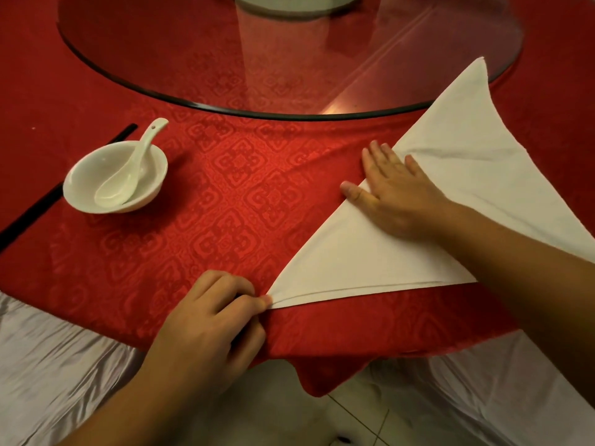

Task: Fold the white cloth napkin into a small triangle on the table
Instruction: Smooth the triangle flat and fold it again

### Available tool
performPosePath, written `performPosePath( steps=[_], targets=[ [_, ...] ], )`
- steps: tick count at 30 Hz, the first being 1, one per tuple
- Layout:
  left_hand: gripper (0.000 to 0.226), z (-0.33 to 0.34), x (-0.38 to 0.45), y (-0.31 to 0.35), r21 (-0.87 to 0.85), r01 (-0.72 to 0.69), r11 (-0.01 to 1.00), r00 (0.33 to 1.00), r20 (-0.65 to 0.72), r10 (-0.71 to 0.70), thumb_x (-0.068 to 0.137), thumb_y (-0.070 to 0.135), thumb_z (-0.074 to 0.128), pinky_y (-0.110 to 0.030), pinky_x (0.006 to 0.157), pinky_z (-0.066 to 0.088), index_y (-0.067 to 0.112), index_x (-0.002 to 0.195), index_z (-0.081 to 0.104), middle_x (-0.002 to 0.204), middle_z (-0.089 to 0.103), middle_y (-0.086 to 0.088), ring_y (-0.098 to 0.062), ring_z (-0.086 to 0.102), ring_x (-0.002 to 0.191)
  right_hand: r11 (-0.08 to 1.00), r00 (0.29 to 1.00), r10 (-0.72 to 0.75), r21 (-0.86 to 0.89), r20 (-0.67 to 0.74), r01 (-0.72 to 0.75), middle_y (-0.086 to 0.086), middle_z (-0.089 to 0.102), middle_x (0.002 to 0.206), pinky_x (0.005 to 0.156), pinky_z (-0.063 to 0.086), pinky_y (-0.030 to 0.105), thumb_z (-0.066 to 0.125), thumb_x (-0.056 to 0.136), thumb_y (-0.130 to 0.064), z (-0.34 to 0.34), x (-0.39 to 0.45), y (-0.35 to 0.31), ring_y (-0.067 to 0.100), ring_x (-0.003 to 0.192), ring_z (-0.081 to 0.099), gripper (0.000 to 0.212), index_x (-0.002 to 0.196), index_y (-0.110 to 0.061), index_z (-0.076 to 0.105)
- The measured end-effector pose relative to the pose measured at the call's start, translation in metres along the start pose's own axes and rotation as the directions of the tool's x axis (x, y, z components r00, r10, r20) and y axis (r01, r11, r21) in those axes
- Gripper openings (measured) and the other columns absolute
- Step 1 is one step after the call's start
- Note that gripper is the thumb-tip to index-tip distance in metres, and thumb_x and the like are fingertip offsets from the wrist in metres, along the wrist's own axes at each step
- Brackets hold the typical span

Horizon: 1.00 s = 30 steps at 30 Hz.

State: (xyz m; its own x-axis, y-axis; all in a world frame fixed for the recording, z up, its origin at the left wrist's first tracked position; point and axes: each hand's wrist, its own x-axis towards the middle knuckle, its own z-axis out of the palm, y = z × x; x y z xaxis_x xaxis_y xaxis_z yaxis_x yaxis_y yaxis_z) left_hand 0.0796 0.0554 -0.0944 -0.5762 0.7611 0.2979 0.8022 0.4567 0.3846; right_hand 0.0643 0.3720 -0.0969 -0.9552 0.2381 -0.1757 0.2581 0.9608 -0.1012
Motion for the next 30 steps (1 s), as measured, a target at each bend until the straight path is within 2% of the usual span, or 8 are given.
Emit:
performPosePath(
  steps=[8, 11, 14, 18, 22, 27, 30],
  targets=[
    [0.022, 0.005, 0.001, -0.003, -0.008, 0.011, 1.000, 0.999, -0.042, -0.011, 0.083, 0.019, 0.054, -0.030, 0.072, 0.043, 0.008, 0.085, 0.073, 0.086, 0.062, -0.002, -0.019, 0.054, 0.082, 0.999, 0.995, 0.031, 0.035, -0.093, -0.028, 0.000, -0.006, 0.162, 0.117, -0.003, 0.043, -0.001, 0.078, -0.079, 0.002, 0.023, 0.016, 0.013, 0.146, -0.010, 0.096, 0.152, -0.018, -0.002],
    [0.020, -0.001, 0.009, 0.008, -0.105, 0.155, 0.982, 0.988, -0.009, -0.157, 0.083, 0.032, 0.054, -0.025, 0.071, 0.041, 0.019, 0.085, 0.069, 0.084, 0.058, 0.009, -0.012, 0.053, 0.082, 0.999, 0.993, 0.029, 0.042, -0.115, -0.025, -0.001, -0.005, 0.162, 0.117, -0.003, 0.043, -0.001, 0.078, -0.079, 0.003, 0.022, 0.016, 0.012, 0.146, -0.010, 0.095, 0.152, -0.019, -0.001],
    [0.020, -0.007, 0.031, 0.023, -0.114, 0.407, 0.906, 0.913, 0.043, -0.405, 0.084, 0.057, 0.048, -0.020, 0.060, 0.037, 0.037, 0.084, 0.053, 0.072, 0.055, 0.019, -0.002, 0.051, 0.074, 0.998, 0.992, 0.032, 0.056, -0.118, -0.026, -0.002, -0.005, 0.162, 0.117, -0.004, 0.043, 0.000, 0.078, -0.079, 0.003, 0.022, 0.016, 0.012, 0.146, -0.011, 0.095, 0.153, -0.019, 0.000],
    [0.042, -0.011, 0.060, 0.025, 0.047, 0.557, 0.830, 0.808, 0.204, -0.553, 0.079, 0.066, 0.047, -0.026, 0.049, 0.031, 0.027, 0.066, 0.055, 0.057, 0.059, 0.007, -0.004, 0.053, 0.057, 0.997, 0.995, 0.027, 0.069, -0.101, -0.020, -0.002, -0.006, 0.162, 0.117, -0.004, 0.044, -0.001, 0.077, -0.079, 0.000, 0.021, 0.014, 0.013, 0.146, -0.011, 0.096, 0.153, -0.020, -0.001],
    [0.045, -0.018, 0.069, 0.020, 0.088, 0.542, 0.836, 0.744, 0.412, -0.526, 0.081, 0.062, 0.054, -0.026, 0.047, 0.031, 0.022, 0.061, 0.060, 0.054, 0.057, 0.005, -0.006, 0.052, 0.050, 0.998, 0.997, 0.028, 0.058, -0.078, -0.024, -0.001, -0.007, 0.162, 0.117, -0.003, 0.046, 0.002, 0.082, -0.076, -0.003, 0.015, 0.010, 0.014, 0.146, -0.012, 0.091, 0.153, -0.019, -0.002],
    [0.035, -0.034, 0.052, -0.008, -0.066, 0.584, 0.809, 0.701, 0.545, -0.461, 0.074, 0.063, 0.059, -0.028, 0.050, 0.039, 0.030, 0.064, 0.064, 0.048, 0.053, 0.007, -0.004, 0.047, 0.045, 0.994, 0.994, -0.043, 0.096, -0.096, 0.052, 0.000, -0.007, 0.162, 0.118, -0.002, 0.043, 0.004, 0.087, -0.069, -0.011, -0.013, -0.013, 0.015, 0.146, -0.012, 0.083, 0.152, -0.018, -0.001],
    [0.052, -0.050, 0.035, -0.033, -0.107, 0.630, 0.769, 0.652, 0.611, -0.449, 0.063, 0.075, 0.057, -0.023, 0.046, 0.038, 0.023, 0.064, 0.065, 0.048, 0.053, 0.005, -0.003, 0.047, 0.044, 0.983, 0.986, -0.148, 0.101, -0.077, 0.155, -0.003, -0.008, 0.161, 0.118, -0.004, 0.037, -0.004, 0.080, -0.072, -0.015, -0.040, -0.028, 0.010, 0.145, -0.013, 0.089, 0.152, -0.020, 0.000]
  ],
)
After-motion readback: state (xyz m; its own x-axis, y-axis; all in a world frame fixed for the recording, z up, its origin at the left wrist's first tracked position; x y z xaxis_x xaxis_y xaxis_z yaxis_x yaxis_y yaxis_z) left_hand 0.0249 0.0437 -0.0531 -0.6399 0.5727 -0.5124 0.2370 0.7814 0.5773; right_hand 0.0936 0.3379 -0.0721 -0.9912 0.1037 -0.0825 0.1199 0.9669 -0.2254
